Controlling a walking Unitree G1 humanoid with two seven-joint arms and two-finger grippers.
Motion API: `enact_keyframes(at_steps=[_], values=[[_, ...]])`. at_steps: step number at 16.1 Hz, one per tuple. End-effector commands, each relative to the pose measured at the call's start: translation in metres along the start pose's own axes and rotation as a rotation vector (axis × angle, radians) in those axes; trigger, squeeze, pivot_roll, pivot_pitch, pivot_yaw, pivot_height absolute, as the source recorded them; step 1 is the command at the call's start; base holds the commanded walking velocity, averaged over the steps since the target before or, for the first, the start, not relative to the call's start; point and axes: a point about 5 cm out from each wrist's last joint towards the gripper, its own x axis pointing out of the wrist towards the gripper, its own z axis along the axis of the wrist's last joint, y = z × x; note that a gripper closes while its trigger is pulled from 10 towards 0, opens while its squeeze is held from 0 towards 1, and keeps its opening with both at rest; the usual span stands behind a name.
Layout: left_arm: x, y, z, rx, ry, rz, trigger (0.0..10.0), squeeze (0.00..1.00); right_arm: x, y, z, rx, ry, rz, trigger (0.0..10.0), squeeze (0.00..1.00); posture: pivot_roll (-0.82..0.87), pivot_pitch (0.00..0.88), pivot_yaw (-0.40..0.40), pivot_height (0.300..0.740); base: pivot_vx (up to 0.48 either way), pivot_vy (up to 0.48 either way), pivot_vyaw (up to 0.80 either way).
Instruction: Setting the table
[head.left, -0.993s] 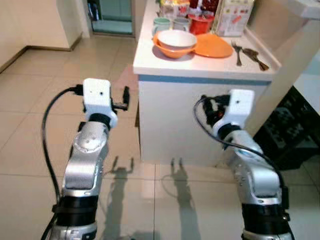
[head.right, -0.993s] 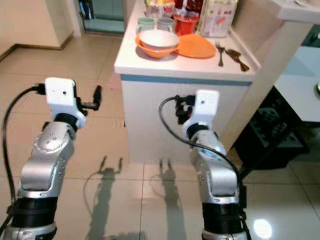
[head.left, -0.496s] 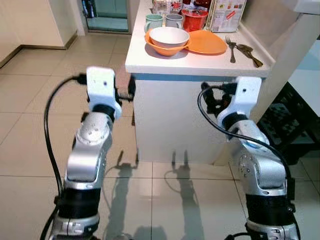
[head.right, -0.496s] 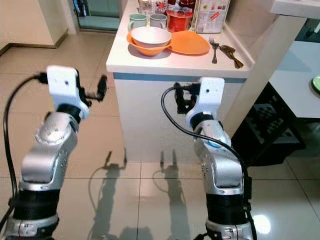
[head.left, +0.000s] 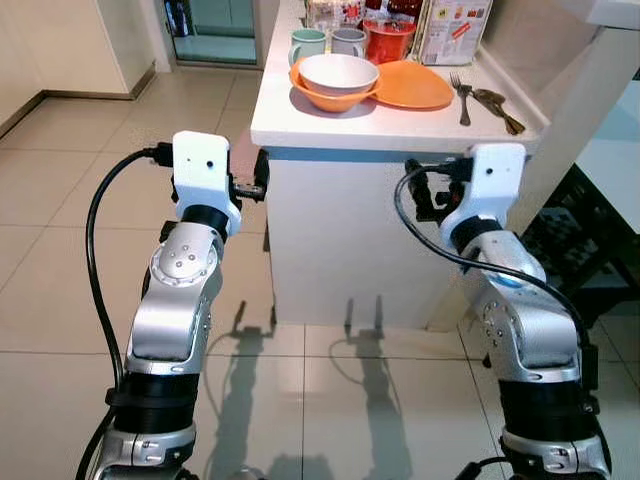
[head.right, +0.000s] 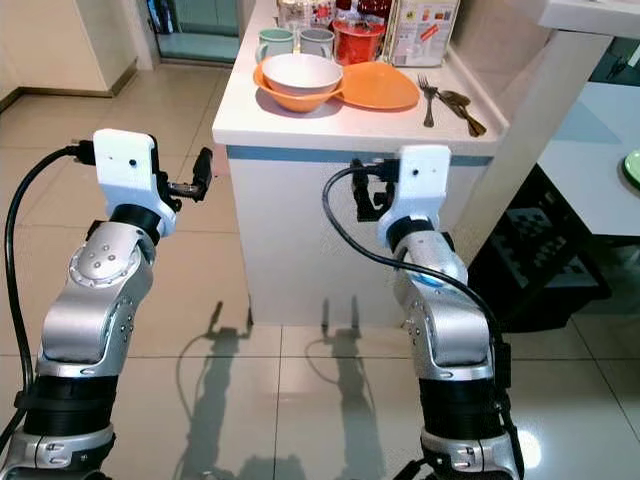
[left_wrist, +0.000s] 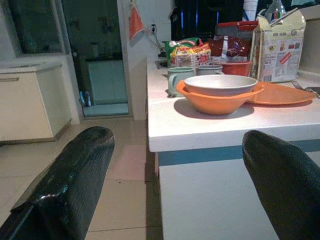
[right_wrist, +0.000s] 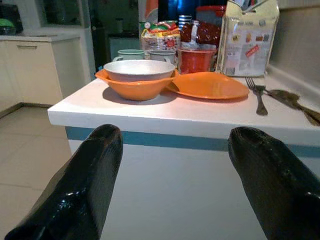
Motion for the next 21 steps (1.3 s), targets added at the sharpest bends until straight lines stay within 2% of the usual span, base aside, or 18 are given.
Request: enact_keyframes(at_steps=[1,6,8,16,21], values=[[0.001,-0.0032,0.0054,0.024,-0.02,-0.021,10.0,1.0,0.0009,-0.0011,0.0047,-0.018,-0.018,-0.009,10.0,0.0,0.02,0.0,-0.043,0.74,0.334,0.0,0.0],[0.0024,-0.0055,0.0066,0.028,-0.029,-0.027,10.0,1.0,0.0025,-0.0066,0.0062,-0.02,-0.017,-0.039,10.0,0.0,0.02,0.0,-0.043,0.74,0.349,0.0,0.51],[0.0035,-0.0059,0.0073,0.029,-0.032,-0.029,10.0,1.0,0.003,-0.0075,0.0054,0.016,-0.011,-0.045,10.0,0.0,0.02,0.0,-0.044,0.74,0.354,0.0,0.0],[0.0036,-0.0052,0.008,0.036,-0.04,-0.032,10.0,1.0,0.0034,-0.006,0.0058,0.015,-0.015,-0.031,10.0,0.0,0.02,0.0,-0.045,0.74,0.353,0.0,0.0],[0.0057,-0.0056,0.0086,0.035,-0.044,-0.038,10.0,1.0,0.0042,-0.0068,0.0074,0.049,-0.022,-0.03,10.0,0.0,0.02,0.0,-0.041,0.74,0.354,0.0,0.0]])
